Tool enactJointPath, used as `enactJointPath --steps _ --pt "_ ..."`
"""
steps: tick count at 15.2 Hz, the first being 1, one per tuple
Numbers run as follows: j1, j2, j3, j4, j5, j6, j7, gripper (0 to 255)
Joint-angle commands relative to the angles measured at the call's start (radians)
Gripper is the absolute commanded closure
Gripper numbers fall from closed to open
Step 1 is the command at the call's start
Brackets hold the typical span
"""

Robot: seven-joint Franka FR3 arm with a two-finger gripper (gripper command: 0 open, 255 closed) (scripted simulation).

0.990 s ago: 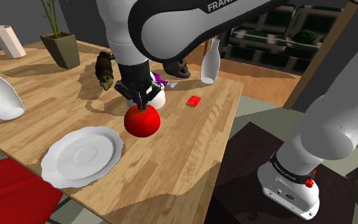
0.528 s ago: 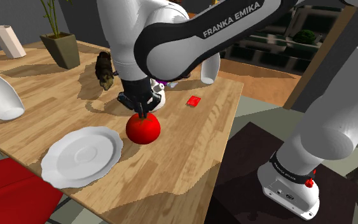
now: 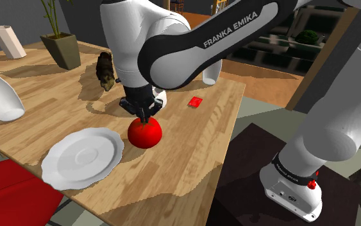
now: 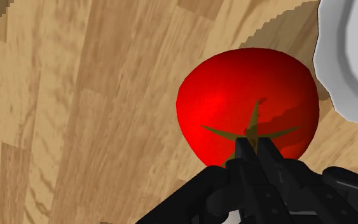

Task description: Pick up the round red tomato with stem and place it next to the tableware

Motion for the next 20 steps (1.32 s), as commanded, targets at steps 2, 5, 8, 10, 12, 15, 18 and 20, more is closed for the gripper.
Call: enactJointPath --steps 2,5,8,10,12,15,18,20 --pt "0.000 0.000 0.000 0.000 0.000 0.000 0.000 255" --pt "0.000 0.000 0.000 0.000 0.000 0.000 0.000 0" --pt "0.000 0.000 0.000 0.000 0.000 0.000 0.000 0" --pt "0.001 -0.031 0.003 0.039 0.028 -0.061 -0.019 0" --pt "0.003 -0.053 0.005 0.079 0.047 -0.117 -0.032 0" --pt "0.003 -0.053 0.005 0.079 0.047 -0.117 -0.032 0" --pt "0.003 -0.053 0.005 0.079 0.047 -0.117 -0.032 0" --pt "0.003 -0.053 0.005 0.079 0.047 -0.117 -0.032 0"
